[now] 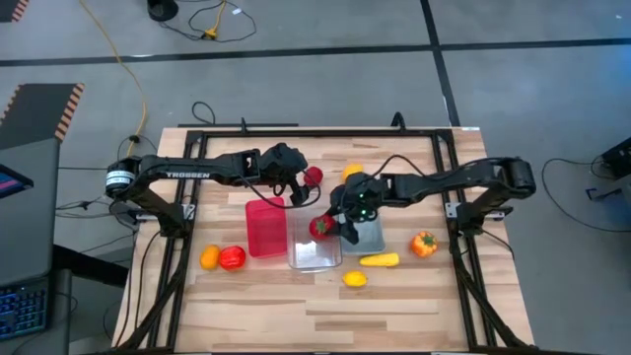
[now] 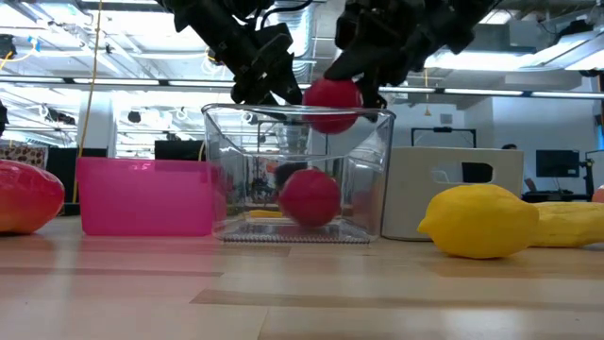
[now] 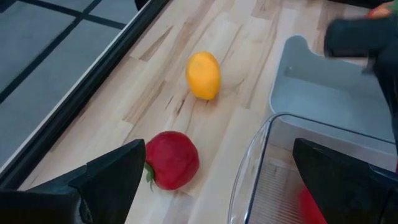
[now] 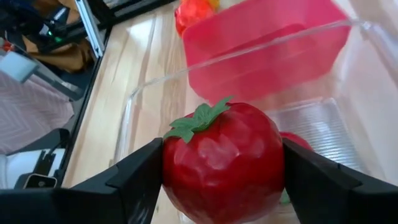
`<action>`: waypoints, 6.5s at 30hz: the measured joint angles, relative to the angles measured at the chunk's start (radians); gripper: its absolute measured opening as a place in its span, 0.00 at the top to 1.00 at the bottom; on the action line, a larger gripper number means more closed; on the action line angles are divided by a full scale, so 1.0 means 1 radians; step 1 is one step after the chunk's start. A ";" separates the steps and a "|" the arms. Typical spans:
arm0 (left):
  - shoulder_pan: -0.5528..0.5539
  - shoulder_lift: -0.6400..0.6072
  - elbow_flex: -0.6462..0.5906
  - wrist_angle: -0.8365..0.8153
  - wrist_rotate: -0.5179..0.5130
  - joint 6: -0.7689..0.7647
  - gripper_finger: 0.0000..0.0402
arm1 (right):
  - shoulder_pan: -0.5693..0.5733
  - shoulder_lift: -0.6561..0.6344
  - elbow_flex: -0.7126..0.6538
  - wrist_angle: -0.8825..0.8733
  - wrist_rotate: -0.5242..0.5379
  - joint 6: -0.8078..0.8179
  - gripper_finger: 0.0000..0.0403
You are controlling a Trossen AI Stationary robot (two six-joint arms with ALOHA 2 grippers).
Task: Sort produce into baskets
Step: Put the right red tomato into the transparent bin, then put the red tomato into the transparent bin, then put the bottom yellow corn into the gray bin
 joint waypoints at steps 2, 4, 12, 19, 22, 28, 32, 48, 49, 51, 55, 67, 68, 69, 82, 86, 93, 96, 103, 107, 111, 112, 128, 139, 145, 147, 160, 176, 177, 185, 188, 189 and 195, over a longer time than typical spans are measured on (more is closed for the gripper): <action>0.000 0.000 0.000 0.000 0.000 0.000 0.02 | 0.007 0.018 0.000 0.008 -0.001 0.000 0.19; 0.000 0.000 0.000 0.000 0.000 0.000 0.02 | 0.013 0.030 0.000 0.018 -0.001 0.000 0.15; 0.000 0.000 0.000 0.000 0.000 0.001 0.02 | 0.019 0.039 0.000 0.051 -0.001 -0.001 0.02; -0.002 0.000 0.000 0.006 0.009 0.010 0.02 | -0.016 -0.031 0.000 -0.027 -0.002 -0.001 0.06; -0.002 0.000 0.000 0.036 0.022 -0.008 0.02 | -0.049 -0.106 0.000 -0.128 -0.001 -0.008 0.06; 0.043 0.002 0.000 0.103 0.026 -0.134 0.02 | -0.101 -0.263 0.000 -0.242 0.000 -0.095 0.06; 0.116 0.002 0.000 0.107 0.071 -0.259 0.02 | -0.128 -0.334 0.000 -0.257 0.002 -0.115 0.06; 0.237 0.099 0.047 -0.018 0.222 -0.436 0.02 | -0.206 -0.381 0.000 -0.256 0.005 -0.115 0.06; 0.237 0.126 0.070 -0.044 0.222 -0.435 0.02 | -0.206 -0.381 0.000 -0.256 0.005 -0.116 0.06; 0.237 0.182 0.135 -0.094 0.222 -0.422 0.02 | -0.206 -0.381 0.000 -0.257 0.005 -0.116 0.06; 0.237 0.305 0.282 -0.265 0.226 -0.393 0.02 | -0.204 -0.381 0.000 -0.265 0.005 -0.116 0.06; 0.212 0.596 0.602 -0.569 0.265 -0.341 0.02 | -0.203 -0.381 0.000 -0.318 0.003 -0.116 0.06; 0.210 0.609 0.611 -0.581 0.265 -0.341 0.02 | -0.204 -0.381 0.000 -0.320 0.003 -0.116 0.06; 0.208 0.620 0.614 -0.590 0.264 -0.344 0.02 | -0.204 -0.381 0.000 -0.327 0.003 -0.116 0.06; 0.201 0.643 0.613 -0.593 0.238 -0.320 0.16 | -0.198 -0.402 0.000 -0.384 0.002 -0.115 0.06; 0.198 0.644 0.607 -0.591 0.238 -0.311 0.28 | -0.198 -0.451 0.000 -0.387 0.002 -0.115 0.06; 0.198 0.642 0.647 -0.596 0.240 -0.274 0.43 | -0.198 -0.555 0.000 -0.433 0.007 -0.116 0.06; 0.198 0.639 0.703 -0.620 0.240 -0.243 0.43 | -0.198 -0.595 0.000 -0.504 0.062 -0.118 0.06; 0.176 0.627 0.951 -0.838 0.224 -0.138 0.42 | -0.198 -0.664 0.000 -0.652 0.207 -0.117 0.06; 0.116 0.627 1.080 -0.951 0.200 -0.100 0.42 | -0.198 -0.679 0.000 -0.678 0.235 -0.116 0.06; 0.035 0.626 1.168 -1.062 0.185 -0.074 0.42 | -0.198 -0.677 0.000 -0.678 0.235 -0.116 0.06; 0.010 0.626 1.179 -1.089 0.183 -0.064 0.42 | -0.198 -0.676 0.000 -0.678 0.235 -0.116 0.06; -0.303 0.627 1.188 -1.226 0.112 -0.068 0.42 | -0.198 -0.676 0.000 -0.695 0.237 -0.116 0.06; -0.307 0.628 1.188 -1.234 0.085 -0.115 0.36 | -0.198 -0.676 0.000 -0.696 0.236 -0.115 0.06; -0.307 0.628 1.188 -1.249 0.086 -0.110 0.21 | -0.198 -0.676 0.000 -0.771 0.235 -0.114 0.06; -0.307 0.628 1.188 -1.274 0.085 -0.102 0.17 | -0.198 -0.677 0.000 -0.809 0.235 -0.113 0.06; -0.278 0.628 1.188 -1.274 0.050 -0.026 0.10 | -0.149 -0.686 -0.001 -0.912 0.234 -0.077 0.06; -0.245 0.628 1.187 -1.246 0.000 0.054 0.09 | 0.271 -0.560 -0.010 -0.933 0.235 0.158 0.06; -0.245 0.628 1.187 -1.244 0.000 0.056 0.09 | 0.302 -0.542 -0.015 -0.935 0.236 0.166 0.06; -0.248 0.628 1.187 -1.210 0.002 0.053 0.09 | 0.496 -0.387 -0.066 -0.923 0.375 0.324 0.06; -0.249 0.628 1.187 -1.208 0.003 0.052 0.09 | 0.545 -0.332 -0.079 -0.901 0.423 0.367 0.06; -0.249 0.628 1.187 -1.207 0.003 0.052 0.09 | 0.558 -0.311 -0.080 -0.898 0.432 0.376 0.06; -0.250 0.628 1.187 -1.203 0.008 0.044 0.09 | 0.607 -0.164 -0.080 -0.889 0.491 0.391 0.06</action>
